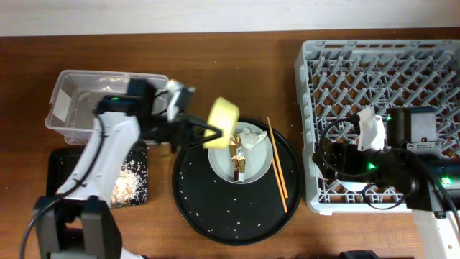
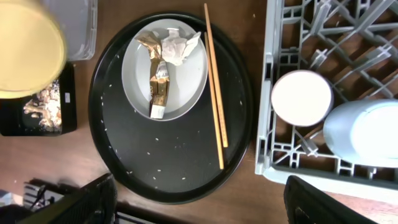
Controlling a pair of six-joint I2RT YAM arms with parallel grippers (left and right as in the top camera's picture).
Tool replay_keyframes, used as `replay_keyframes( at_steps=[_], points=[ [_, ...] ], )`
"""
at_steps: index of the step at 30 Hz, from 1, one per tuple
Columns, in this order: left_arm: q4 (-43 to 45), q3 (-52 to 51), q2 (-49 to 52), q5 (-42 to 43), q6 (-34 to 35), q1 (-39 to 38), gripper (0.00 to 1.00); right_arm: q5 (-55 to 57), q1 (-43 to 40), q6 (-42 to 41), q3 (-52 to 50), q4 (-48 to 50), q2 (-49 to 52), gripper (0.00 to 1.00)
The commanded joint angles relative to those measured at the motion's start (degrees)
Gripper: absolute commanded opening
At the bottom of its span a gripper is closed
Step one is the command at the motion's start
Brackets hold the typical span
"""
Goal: Sort waste into correct bins and load items into the dishwasher rack
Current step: 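Set the empty yellow bowl back on the round tray with left gripper, then grasp the gold wrapper with the left gripper and drop it in the clear bin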
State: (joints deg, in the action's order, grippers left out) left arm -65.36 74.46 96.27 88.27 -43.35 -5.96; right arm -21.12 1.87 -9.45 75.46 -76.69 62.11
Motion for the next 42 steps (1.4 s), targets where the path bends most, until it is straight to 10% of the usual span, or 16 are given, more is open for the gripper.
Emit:
replay_keyframes(
  at_steps=[1,5,9,14,18,25,30,42],
  points=[
    [19.1,1.3,-1.3,-23.9,47.3,-7.7,0.0,-0.3,0.4,-0.5,0.7,-0.3,0.2,0.85],
    [29.9,1.4,-2.3,-35.6,60.7,-15.7,0.0,-0.3,0.4,-0.5,0.7,-0.6,0.2,0.85],
    [10.0,1.2,-2.0,-72.1,60.9,-30.0,0.0,-0.1,0.4,-0.4,0.7,-0.7,0.2,0.86],
    [8.3,-7.3,-0.3,-92.1,73.5,-48.9,0.0,-0.1,0.4,-0.4,0.7,-0.7,0.2,0.88],
    [17.2,-16.3,-0.3,-92.6,76.3,-52.7,0.0,-0.1,0.4,-0.4,0.7,-0.7,0.2,0.88],
    [5.5,1.4,-0.5,-98.8,70.2,-51.2,0.86,-0.1,0.4,-0.4,0.7,-0.7,0.2,0.88],
    [12.6,1.4,1.9,-107.5,67.8,-43.9,0.85,-0.1,0.4,-0.4,0.7,-0.7,0.2,0.88],
    [28.1,1.4,18.5,-89.5,61.2,-32.4,0.66,-0.1,0.4,-0.5,0.6,-0.7,3.6,0.88]
  ],
)
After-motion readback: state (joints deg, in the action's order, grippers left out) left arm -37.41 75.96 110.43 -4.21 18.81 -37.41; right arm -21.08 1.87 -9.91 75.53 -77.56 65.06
